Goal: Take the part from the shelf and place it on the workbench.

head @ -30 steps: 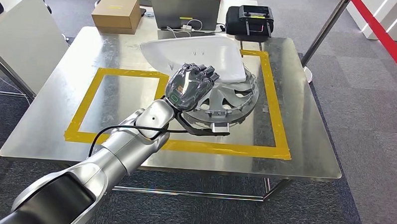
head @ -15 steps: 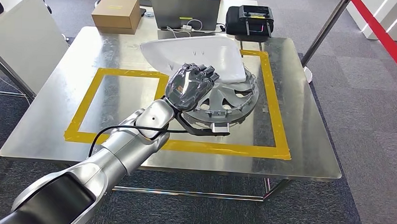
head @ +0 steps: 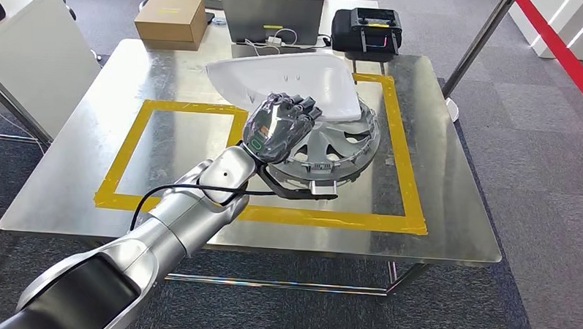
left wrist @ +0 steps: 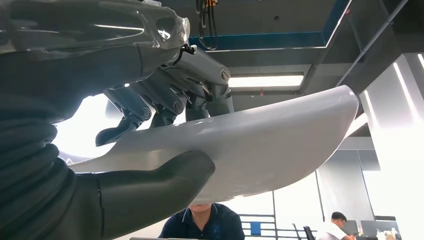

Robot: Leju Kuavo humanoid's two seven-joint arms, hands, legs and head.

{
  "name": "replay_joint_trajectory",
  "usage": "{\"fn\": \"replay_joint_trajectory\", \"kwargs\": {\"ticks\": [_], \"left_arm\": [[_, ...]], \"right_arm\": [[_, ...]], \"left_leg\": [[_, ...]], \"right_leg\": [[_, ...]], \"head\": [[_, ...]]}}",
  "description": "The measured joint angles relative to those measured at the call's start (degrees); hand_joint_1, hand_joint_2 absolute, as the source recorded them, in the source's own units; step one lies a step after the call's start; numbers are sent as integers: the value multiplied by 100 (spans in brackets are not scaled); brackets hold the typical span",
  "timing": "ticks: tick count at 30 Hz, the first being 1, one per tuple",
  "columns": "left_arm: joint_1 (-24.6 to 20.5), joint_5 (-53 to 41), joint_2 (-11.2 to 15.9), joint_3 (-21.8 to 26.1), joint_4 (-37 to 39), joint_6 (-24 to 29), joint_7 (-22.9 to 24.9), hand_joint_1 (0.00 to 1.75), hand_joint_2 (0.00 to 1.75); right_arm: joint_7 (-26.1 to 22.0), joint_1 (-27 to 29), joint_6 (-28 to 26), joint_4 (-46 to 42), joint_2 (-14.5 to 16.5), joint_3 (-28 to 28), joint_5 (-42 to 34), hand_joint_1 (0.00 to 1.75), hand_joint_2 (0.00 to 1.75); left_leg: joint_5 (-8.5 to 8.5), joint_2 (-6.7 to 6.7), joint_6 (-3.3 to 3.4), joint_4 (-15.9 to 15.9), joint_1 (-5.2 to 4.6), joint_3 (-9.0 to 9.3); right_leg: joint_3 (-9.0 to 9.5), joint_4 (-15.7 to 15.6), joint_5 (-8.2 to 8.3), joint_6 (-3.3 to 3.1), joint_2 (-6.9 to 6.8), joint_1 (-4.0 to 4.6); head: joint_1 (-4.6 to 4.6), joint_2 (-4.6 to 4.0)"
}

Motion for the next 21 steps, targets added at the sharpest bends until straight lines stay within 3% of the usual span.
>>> {"fn": "replay_joint_trajectory", "kwargs": {"ticks": [21], "left_arm": [[0, 0, 0, 0, -1, 0, 0, 175, 175]], "right_arm": [[0, 0, 0, 0, 0, 0, 0, 0, 0]], "left_leg": [[0, 0, 0, 0, 0, -1]], "right_leg": [[-1, 0, 0, 0, 0, 0]], "head": [[1, 0]]}}
